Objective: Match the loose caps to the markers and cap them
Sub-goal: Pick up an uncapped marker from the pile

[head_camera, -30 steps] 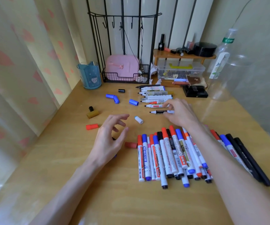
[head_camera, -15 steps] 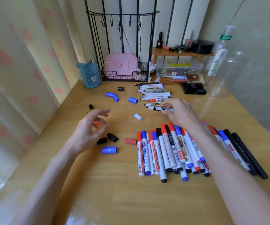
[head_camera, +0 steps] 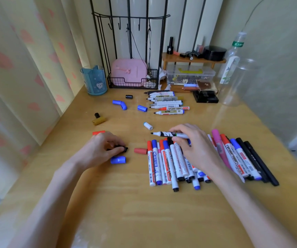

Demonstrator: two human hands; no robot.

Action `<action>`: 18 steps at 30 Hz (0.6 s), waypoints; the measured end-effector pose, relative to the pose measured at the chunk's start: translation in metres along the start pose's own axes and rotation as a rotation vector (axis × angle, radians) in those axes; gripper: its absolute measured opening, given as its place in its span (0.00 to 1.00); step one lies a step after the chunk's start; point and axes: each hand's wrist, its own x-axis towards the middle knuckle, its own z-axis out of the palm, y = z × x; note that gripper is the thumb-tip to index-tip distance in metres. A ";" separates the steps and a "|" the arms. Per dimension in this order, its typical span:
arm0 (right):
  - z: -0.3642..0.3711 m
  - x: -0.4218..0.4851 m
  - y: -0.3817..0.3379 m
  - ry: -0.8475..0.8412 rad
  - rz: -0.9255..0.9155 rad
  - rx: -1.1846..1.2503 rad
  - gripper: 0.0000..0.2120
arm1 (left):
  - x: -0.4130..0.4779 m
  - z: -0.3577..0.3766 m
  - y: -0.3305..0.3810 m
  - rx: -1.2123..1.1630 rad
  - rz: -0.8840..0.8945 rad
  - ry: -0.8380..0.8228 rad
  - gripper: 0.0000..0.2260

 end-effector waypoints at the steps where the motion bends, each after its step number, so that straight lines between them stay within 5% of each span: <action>1: 0.001 -0.004 0.000 0.009 -0.008 0.005 0.10 | 0.000 0.000 0.000 0.012 -0.002 -0.006 0.03; 5: 0.006 -0.015 0.000 0.052 -0.031 0.000 0.10 | 0.001 0.012 0.008 0.076 0.076 0.071 0.02; 11: 0.004 -0.018 -0.002 0.054 -0.016 0.046 0.11 | 0.001 0.024 0.045 -0.288 0.159 0.158 0.08; 18: 0.001 -0.021 -0.004 0.081 -0.088 0.004 0.12 | -0.002 0.027 0.063 -0.380 0.145 0.162 0.09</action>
